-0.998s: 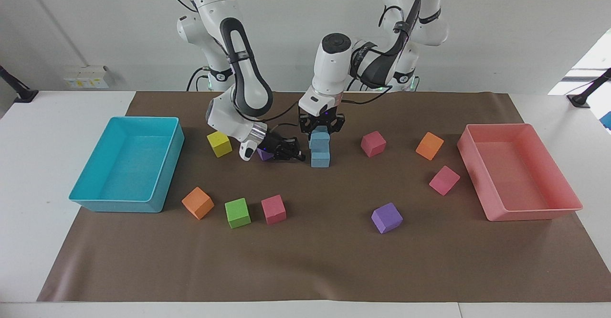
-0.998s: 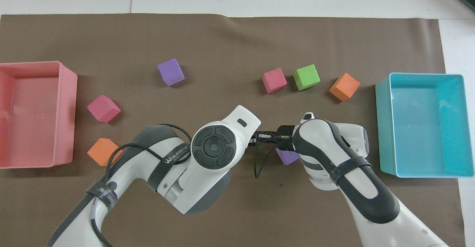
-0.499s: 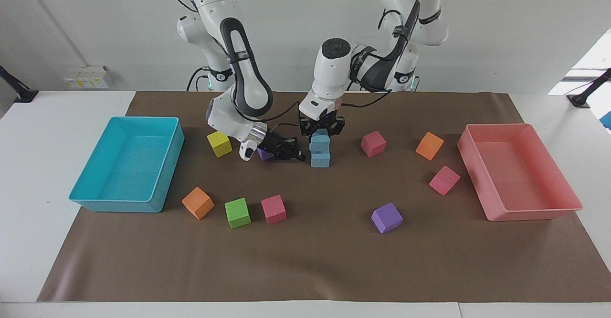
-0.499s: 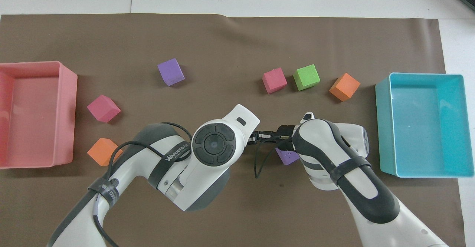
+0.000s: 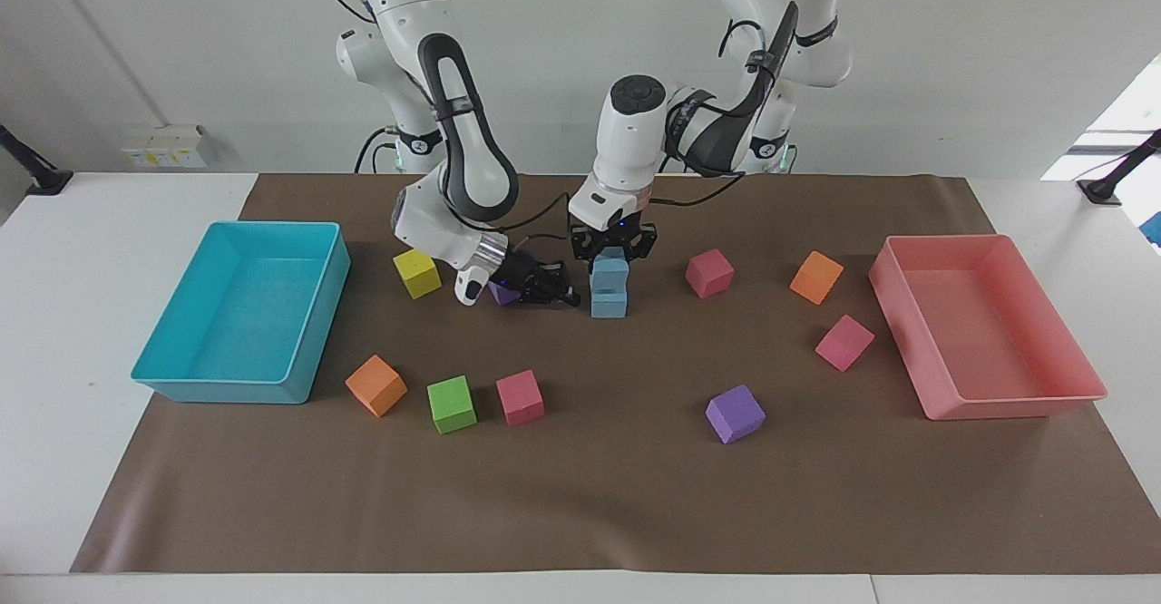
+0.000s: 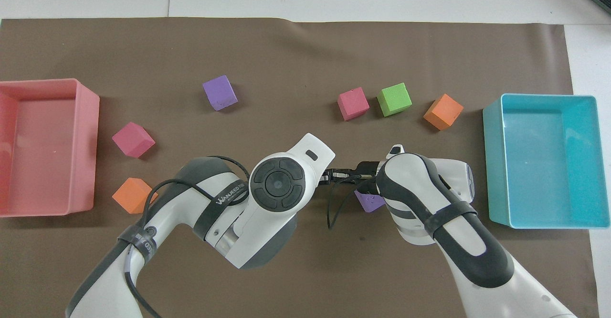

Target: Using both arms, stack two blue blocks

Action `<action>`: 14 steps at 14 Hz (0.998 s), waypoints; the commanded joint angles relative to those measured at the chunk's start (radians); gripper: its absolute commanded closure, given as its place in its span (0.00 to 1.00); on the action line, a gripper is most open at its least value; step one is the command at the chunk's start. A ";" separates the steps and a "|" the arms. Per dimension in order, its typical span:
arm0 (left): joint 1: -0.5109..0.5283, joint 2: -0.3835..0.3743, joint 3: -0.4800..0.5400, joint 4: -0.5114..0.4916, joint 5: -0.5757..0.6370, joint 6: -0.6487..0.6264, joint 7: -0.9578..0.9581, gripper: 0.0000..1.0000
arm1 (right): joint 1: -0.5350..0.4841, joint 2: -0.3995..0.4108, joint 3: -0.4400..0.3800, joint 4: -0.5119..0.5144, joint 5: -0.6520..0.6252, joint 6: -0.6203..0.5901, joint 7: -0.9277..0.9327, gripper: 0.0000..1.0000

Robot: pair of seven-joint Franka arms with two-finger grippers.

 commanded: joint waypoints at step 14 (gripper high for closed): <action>-0.016 0.029 0.017 0.011 0.038 -0.003 -0.001 0.49 | -0.012 -0.003 0.008 0.000 0.042 -0.013 -0.046 1.00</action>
